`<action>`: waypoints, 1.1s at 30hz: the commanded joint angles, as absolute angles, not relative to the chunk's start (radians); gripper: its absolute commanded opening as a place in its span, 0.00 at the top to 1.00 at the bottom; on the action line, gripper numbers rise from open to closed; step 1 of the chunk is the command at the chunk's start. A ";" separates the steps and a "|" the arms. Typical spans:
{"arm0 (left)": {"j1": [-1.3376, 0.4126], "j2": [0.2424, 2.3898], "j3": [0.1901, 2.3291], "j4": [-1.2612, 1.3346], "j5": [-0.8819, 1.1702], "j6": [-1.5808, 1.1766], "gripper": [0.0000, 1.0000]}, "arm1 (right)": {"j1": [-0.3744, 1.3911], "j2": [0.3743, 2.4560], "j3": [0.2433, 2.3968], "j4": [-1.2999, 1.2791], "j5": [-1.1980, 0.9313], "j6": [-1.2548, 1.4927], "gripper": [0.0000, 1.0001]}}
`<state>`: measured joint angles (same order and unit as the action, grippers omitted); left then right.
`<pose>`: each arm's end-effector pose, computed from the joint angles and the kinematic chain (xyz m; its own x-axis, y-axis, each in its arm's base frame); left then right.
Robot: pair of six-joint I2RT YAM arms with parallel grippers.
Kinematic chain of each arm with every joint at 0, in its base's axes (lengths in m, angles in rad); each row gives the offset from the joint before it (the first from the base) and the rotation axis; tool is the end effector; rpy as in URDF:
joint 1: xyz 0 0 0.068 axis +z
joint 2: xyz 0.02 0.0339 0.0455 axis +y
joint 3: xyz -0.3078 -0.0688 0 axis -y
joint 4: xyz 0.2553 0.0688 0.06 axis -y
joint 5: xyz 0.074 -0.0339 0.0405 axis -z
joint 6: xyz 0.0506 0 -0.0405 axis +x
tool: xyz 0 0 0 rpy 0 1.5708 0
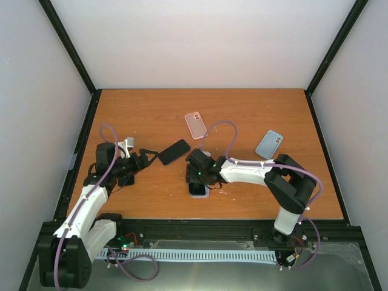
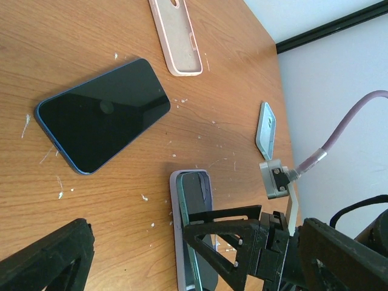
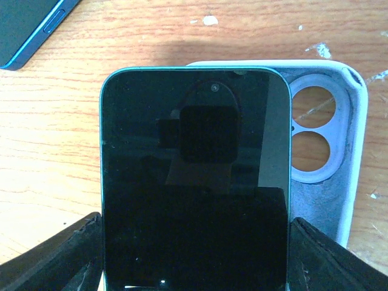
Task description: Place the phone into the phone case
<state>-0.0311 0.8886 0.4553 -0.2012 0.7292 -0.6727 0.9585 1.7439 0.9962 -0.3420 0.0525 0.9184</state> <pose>0.1717 -0.0391 0.2334 -0.8121 -0.4396 -0.3838 0.0684 0.5814 -0.8107 0.2083 0.2920 0.1767 -0.9476 0.0315 -0.3179 -0.0828 0.9370 0.3395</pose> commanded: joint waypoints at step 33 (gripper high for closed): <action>-0.515 1.361 0.528 0.101 0.464 -0.831 0.60 | 0.820 1.515 0.687 -0.108 -0.023 0.841 0.63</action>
<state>-0.4900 1.3048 0.4747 0.0254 0.5102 -0.8238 0.8356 1.4952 0.6994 -0.2062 0.0139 0.8524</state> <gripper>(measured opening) 0.453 0.390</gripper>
